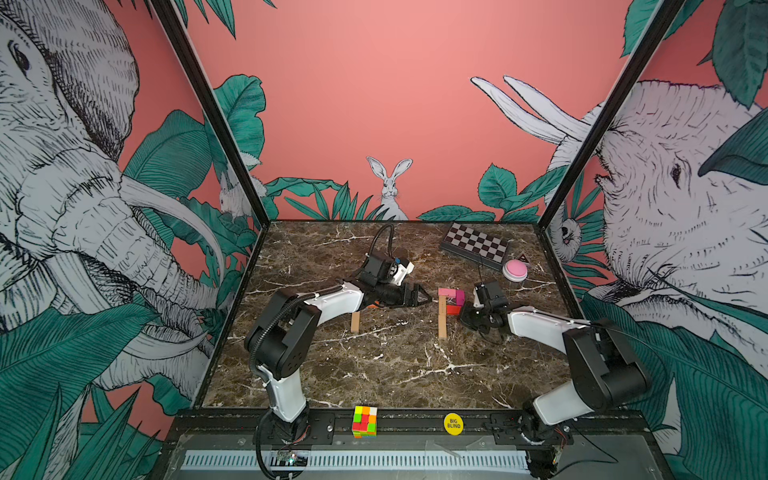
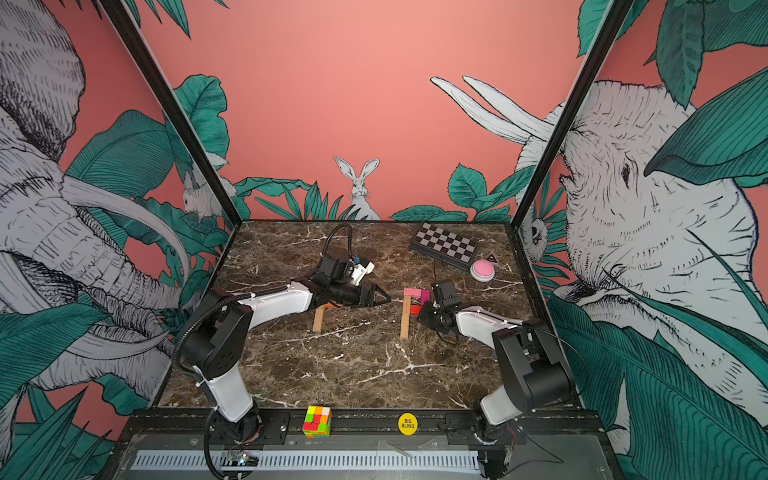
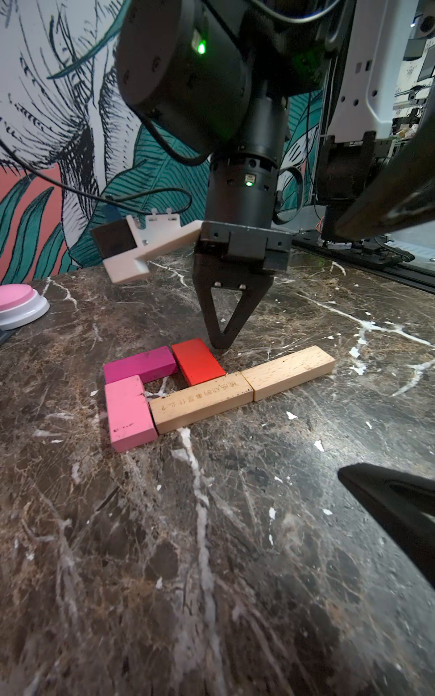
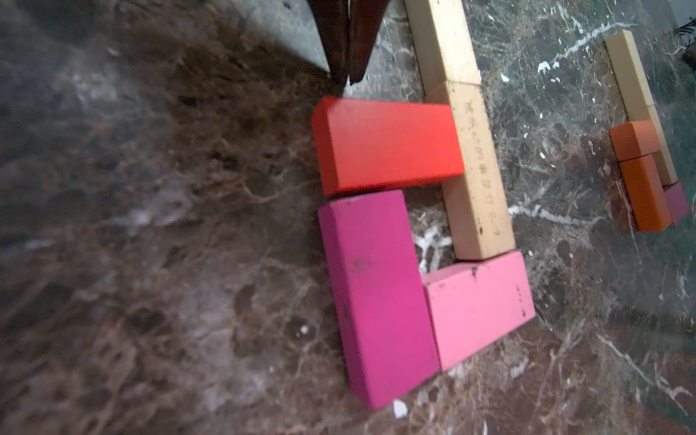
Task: Assemble the letter p with building blocks
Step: Adjust the building block at the center of the board.
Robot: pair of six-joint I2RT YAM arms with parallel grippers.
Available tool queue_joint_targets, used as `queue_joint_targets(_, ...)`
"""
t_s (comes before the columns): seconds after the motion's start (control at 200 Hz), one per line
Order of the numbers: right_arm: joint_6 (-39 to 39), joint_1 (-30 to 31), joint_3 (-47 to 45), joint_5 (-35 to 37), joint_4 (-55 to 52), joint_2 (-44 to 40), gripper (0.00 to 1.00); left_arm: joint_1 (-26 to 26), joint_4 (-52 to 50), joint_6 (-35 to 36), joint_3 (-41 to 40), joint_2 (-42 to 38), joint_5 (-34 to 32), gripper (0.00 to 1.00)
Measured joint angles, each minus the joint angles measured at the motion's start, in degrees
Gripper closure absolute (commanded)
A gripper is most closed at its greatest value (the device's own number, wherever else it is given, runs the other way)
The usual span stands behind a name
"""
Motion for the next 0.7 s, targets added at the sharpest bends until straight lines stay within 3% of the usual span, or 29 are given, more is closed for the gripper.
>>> queue_joint_targets(0.35, 0.24, 0.00, 2.54, -0.48, 2.03, 3.89, 0.96, 0.00, 0.00, 0.00, -0.02, 0.00, -0.04, 0.05)
queue_joint_targets(0.7, 0.76, 0.00, 1.64, -1.38, 1.92, 2.51, 0.96, 0.00, 0.04, 0.00, -0.39, 0.00, -0.04, 0.05)
